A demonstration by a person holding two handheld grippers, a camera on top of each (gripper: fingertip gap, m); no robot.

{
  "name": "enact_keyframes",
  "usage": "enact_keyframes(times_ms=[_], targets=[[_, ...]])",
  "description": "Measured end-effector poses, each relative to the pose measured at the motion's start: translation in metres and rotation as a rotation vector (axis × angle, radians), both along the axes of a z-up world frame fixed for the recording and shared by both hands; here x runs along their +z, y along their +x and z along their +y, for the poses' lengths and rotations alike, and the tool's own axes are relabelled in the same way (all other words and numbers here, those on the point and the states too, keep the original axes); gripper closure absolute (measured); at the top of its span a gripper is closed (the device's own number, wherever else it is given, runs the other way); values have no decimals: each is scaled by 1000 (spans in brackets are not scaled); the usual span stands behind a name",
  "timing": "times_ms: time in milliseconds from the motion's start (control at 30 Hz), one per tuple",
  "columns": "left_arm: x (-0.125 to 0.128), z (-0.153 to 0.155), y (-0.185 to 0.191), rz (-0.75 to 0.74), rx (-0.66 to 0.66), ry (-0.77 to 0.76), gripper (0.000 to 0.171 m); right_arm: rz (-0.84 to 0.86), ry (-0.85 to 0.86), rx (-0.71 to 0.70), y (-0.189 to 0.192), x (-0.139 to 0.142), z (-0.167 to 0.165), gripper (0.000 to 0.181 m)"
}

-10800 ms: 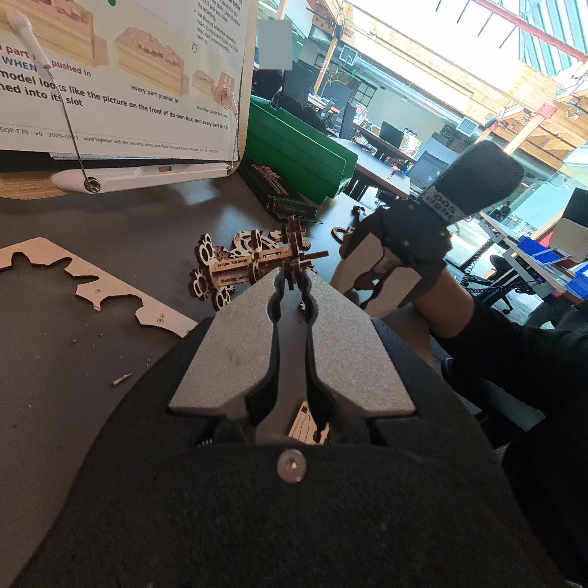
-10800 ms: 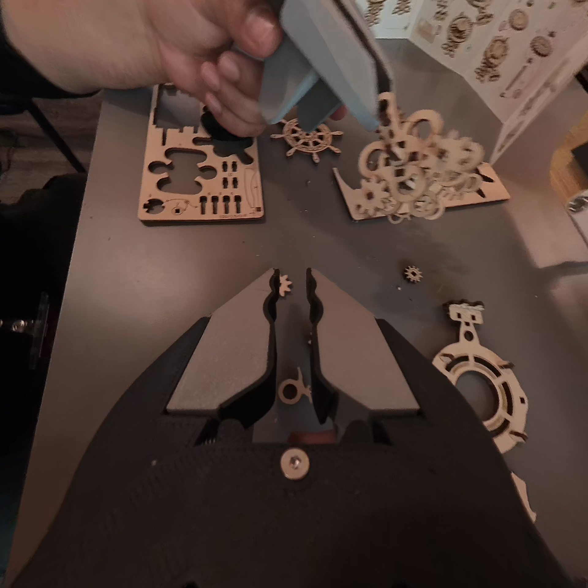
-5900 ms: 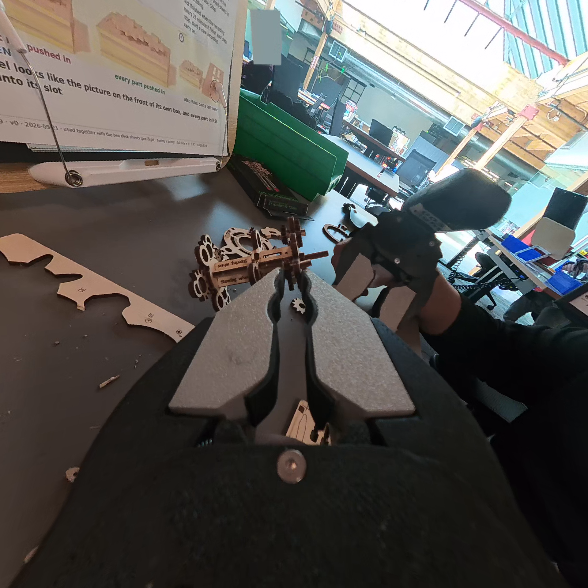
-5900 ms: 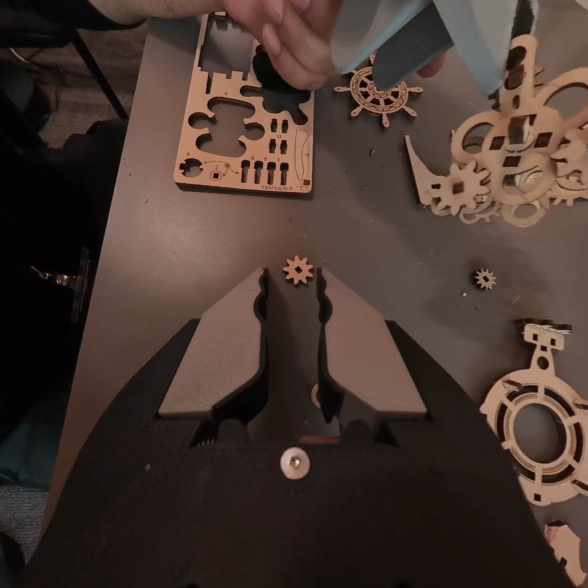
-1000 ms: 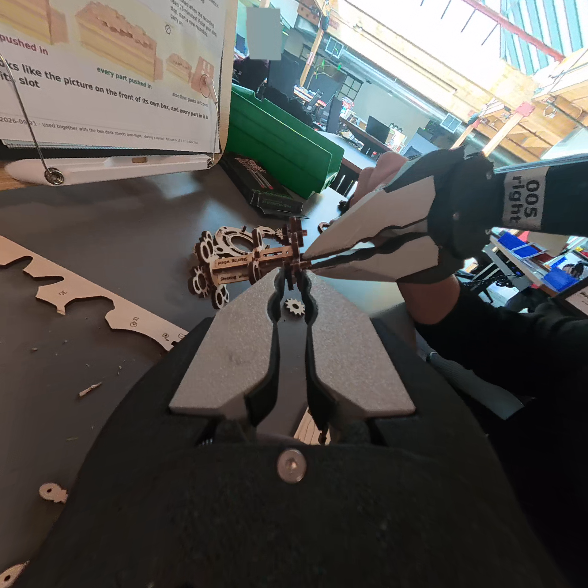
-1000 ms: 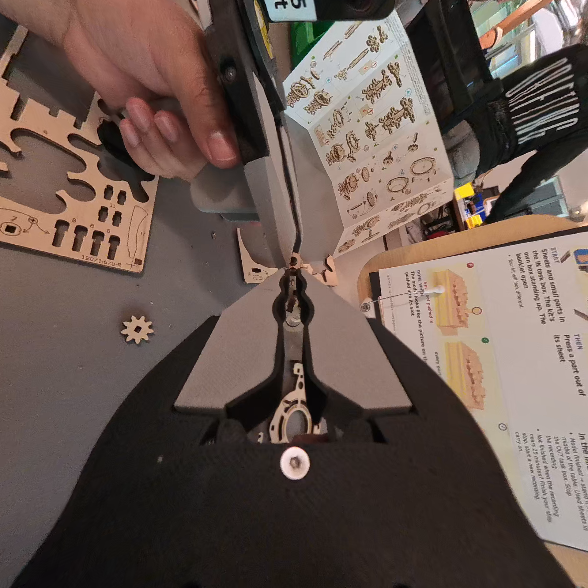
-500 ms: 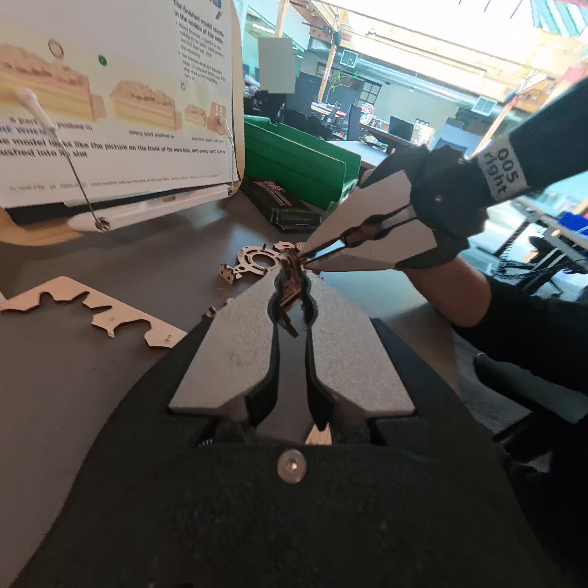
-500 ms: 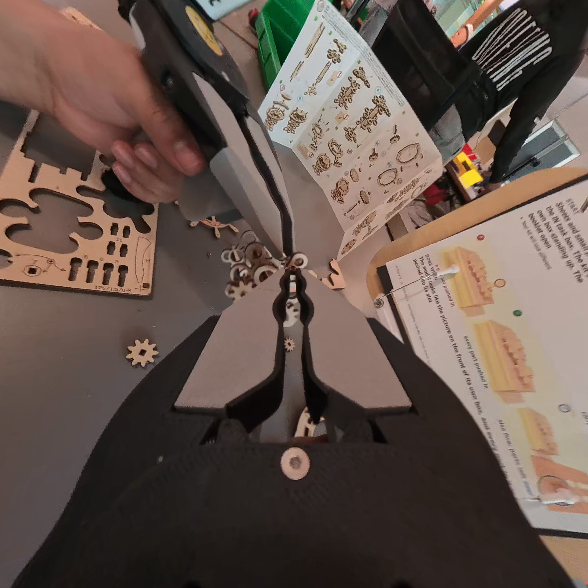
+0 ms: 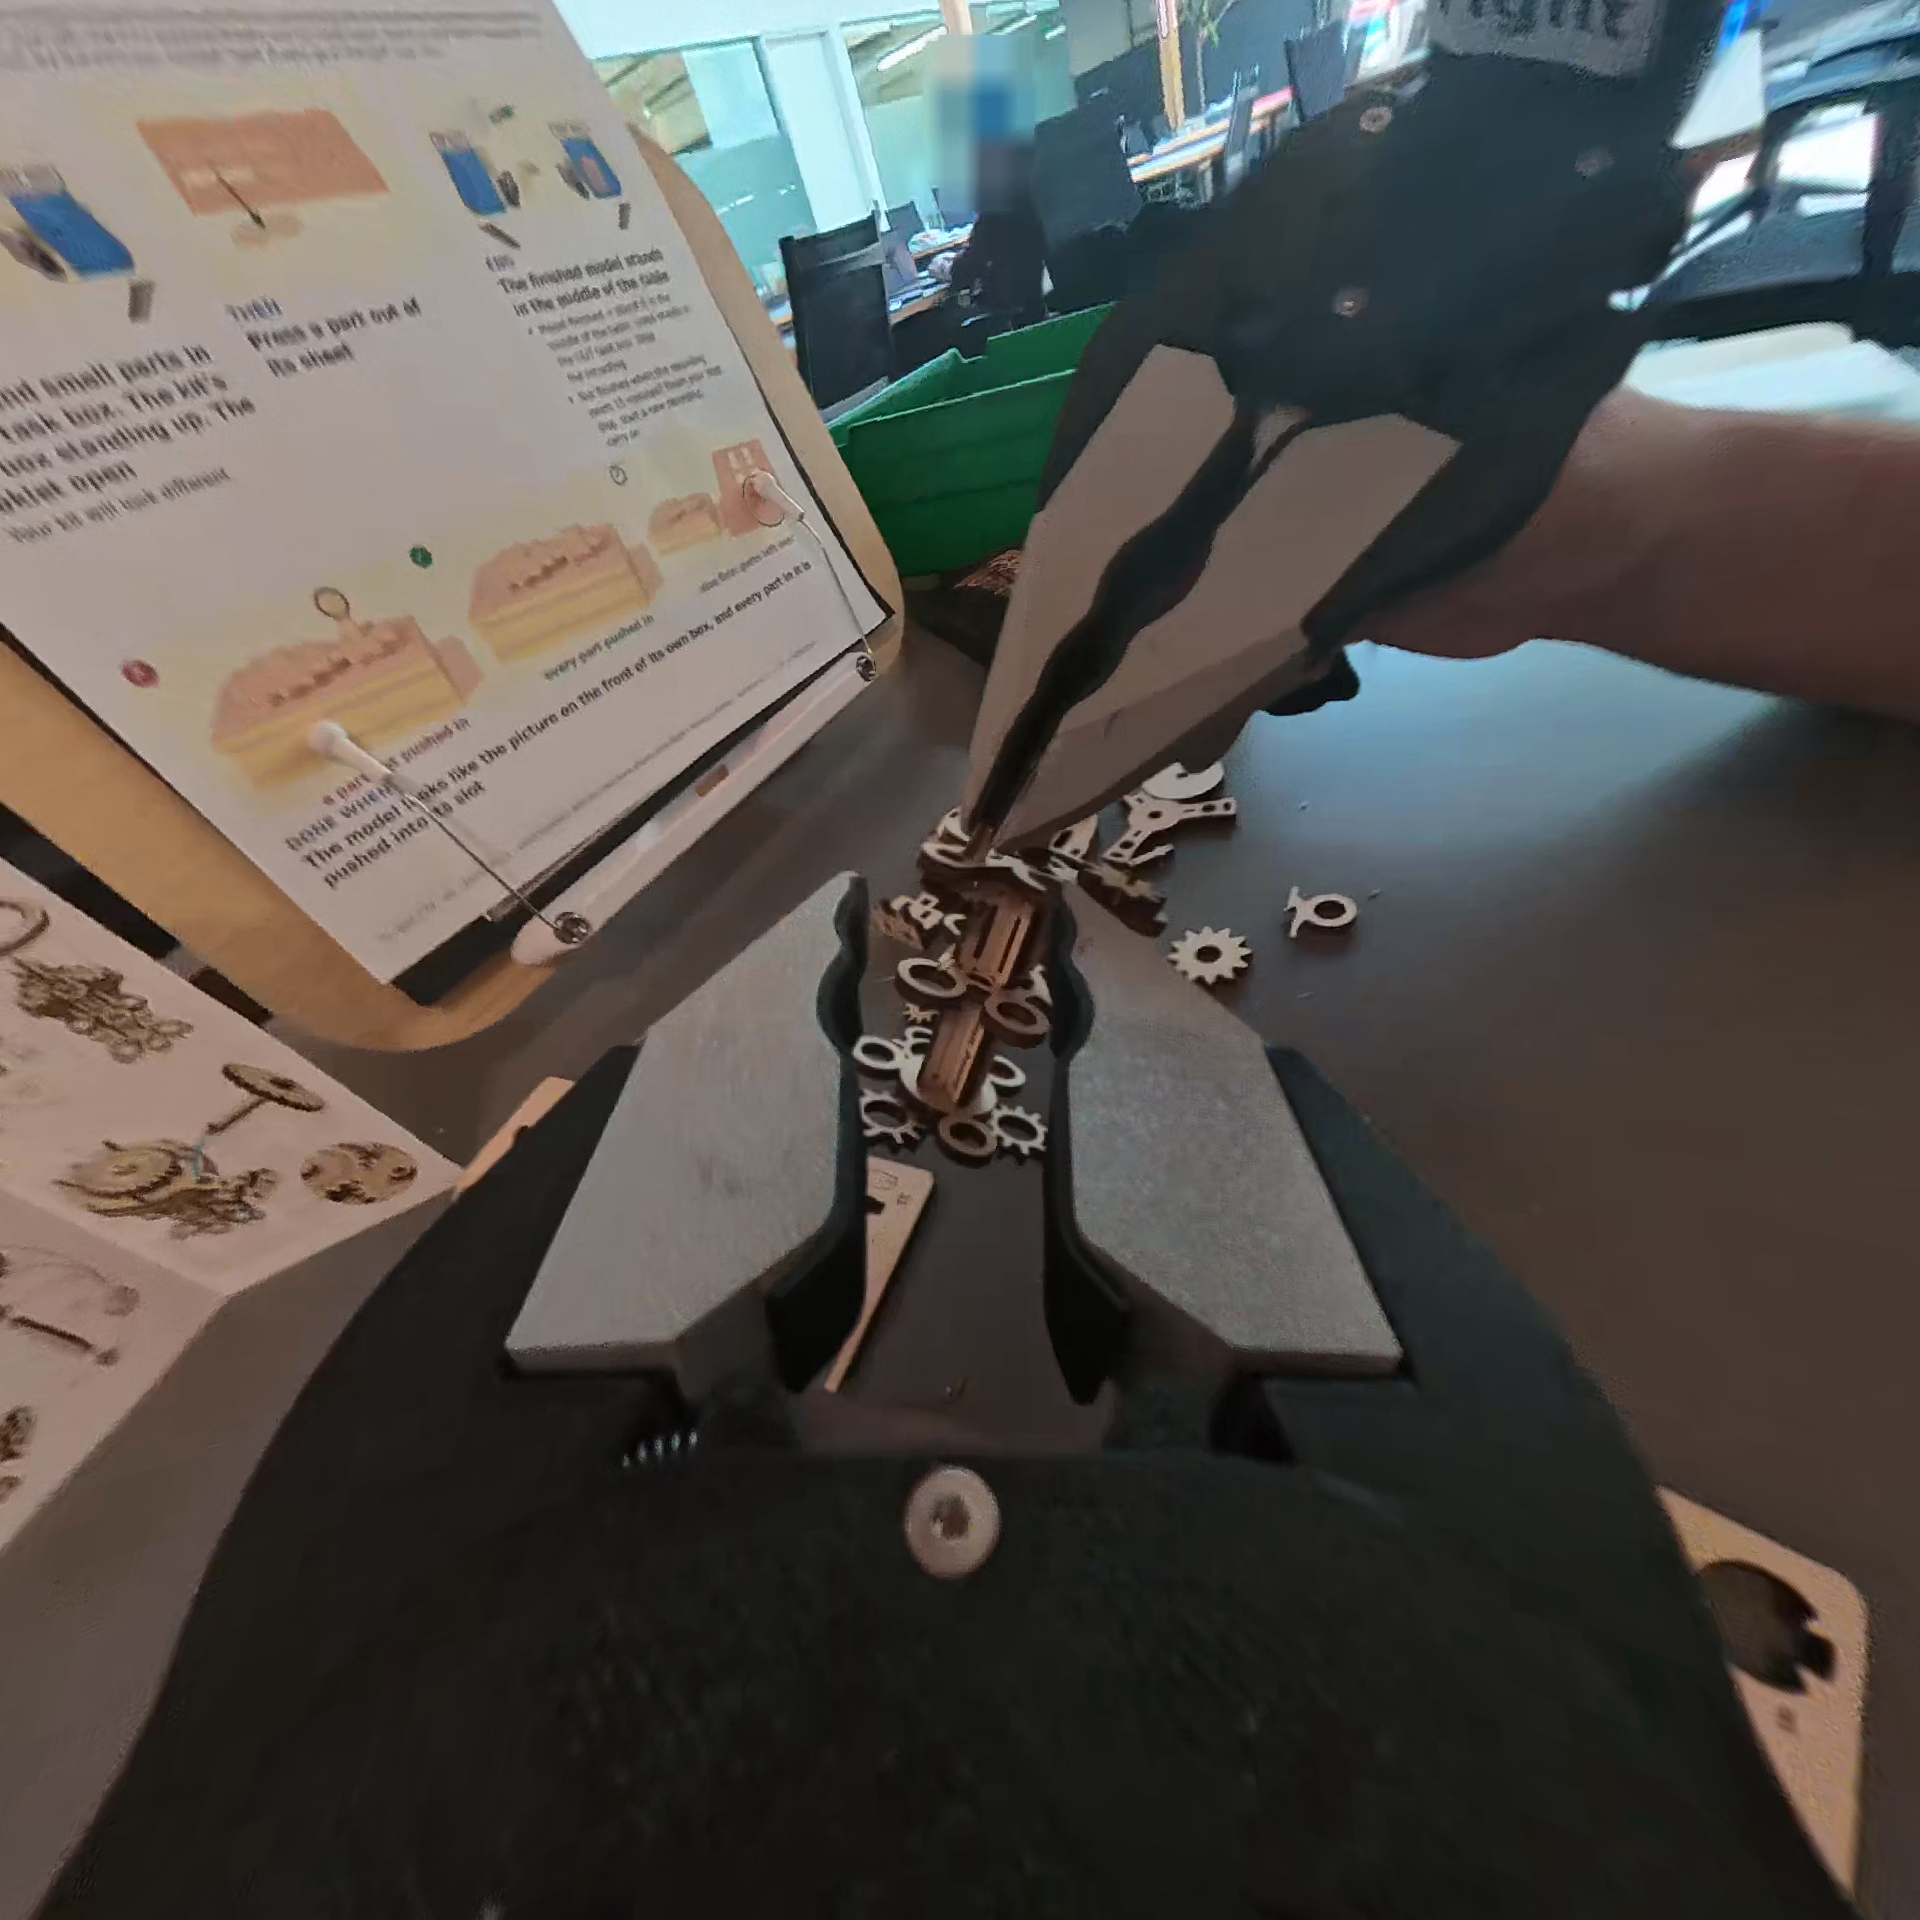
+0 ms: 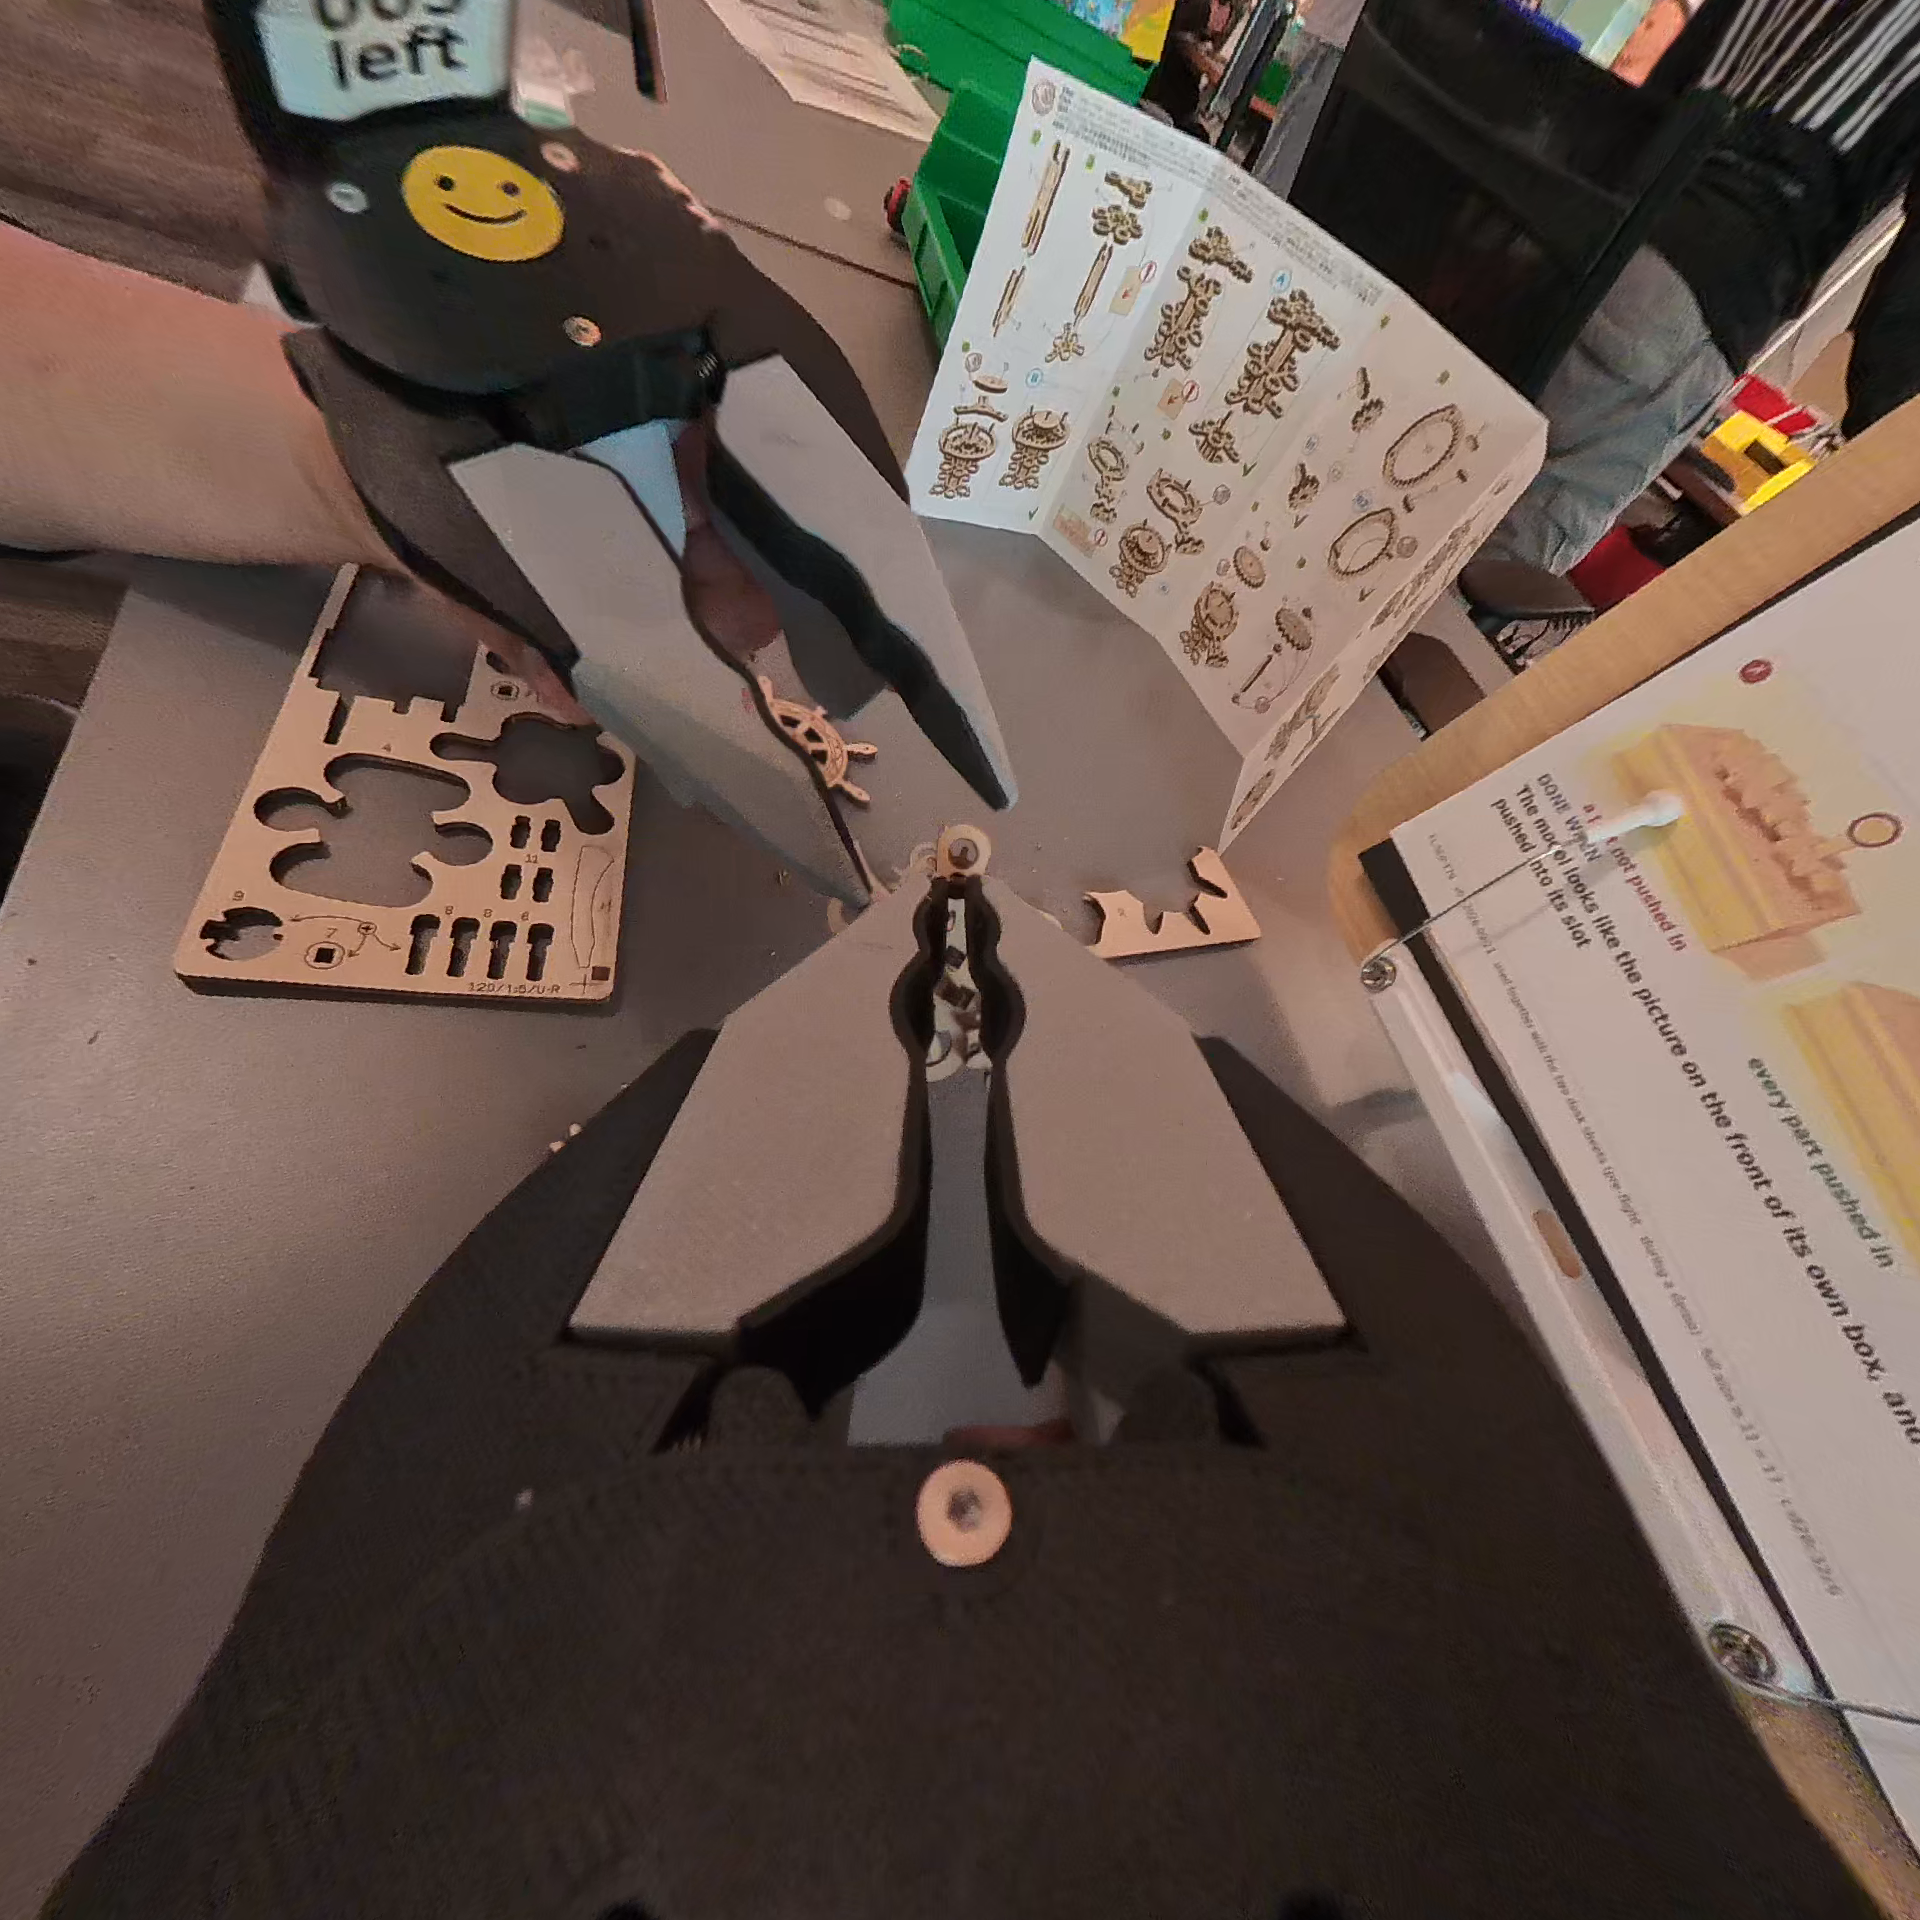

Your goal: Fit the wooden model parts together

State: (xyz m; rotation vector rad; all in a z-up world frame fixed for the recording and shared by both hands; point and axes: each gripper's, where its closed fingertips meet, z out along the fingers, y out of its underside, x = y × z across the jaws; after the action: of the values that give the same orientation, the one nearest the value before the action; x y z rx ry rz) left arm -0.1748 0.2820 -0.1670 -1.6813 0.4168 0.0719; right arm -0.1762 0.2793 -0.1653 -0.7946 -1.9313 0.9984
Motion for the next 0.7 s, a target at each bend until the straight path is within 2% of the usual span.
enact_keyframes(times_ms=[100, 200, 300, 467, 567, 700], targets=[[-3, 1, 3, 26, -6, -8, 140, -21, -13, 21, 1, -3, -3, 181], [1, -1, 6, -27, -44, -6, 138, -36, -18, 50, 3, -5, -7, 181], [2, -5, 13, -69, -115, -16, 154, -42, -32, 81, 6, -5, -10, 181], [-5, -4, 10, 2, -79, -26, 164, -93, -96, 94, 8, -9, -9, 181], [-5, -4, 10, 66, -63, -4, 164, -114, -135, 96, 8, -9, -8, 181], [-13, -2, 8, 225, -13, -2, 158, -162, -191, 79, 6, -12, -5, 181]])
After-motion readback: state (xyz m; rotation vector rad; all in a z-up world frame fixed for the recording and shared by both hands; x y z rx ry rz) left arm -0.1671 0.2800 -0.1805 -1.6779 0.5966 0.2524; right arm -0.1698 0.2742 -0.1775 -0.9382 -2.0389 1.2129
